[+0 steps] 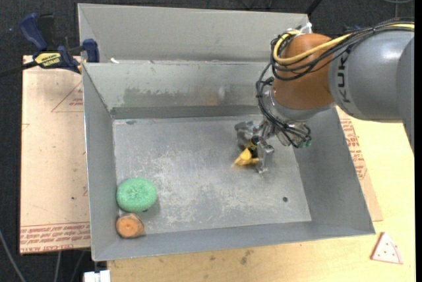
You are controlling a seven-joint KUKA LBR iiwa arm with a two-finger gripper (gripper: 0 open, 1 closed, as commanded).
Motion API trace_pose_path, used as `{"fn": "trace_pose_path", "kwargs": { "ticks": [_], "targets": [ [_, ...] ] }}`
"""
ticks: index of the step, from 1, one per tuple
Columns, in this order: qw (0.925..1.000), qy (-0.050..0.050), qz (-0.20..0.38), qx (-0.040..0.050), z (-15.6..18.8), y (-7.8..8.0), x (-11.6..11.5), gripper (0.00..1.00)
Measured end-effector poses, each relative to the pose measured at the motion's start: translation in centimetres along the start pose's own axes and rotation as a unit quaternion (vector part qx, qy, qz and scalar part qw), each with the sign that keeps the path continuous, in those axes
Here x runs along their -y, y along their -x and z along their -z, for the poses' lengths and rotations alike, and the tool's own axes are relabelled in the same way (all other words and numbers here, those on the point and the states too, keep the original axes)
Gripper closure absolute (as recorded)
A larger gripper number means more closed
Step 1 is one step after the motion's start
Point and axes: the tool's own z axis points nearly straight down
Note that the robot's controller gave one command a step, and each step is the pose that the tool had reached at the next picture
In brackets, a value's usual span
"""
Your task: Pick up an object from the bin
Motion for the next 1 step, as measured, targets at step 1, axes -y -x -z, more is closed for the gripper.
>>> {"fn": "trace_pose_path", "kwargs": {
  "ticks": [1],
  "targets": [
    [0.9999, 0.0, 0.013, -0.0003, 0.5, -0.76, 0.68, 1.0]
  ]
}}
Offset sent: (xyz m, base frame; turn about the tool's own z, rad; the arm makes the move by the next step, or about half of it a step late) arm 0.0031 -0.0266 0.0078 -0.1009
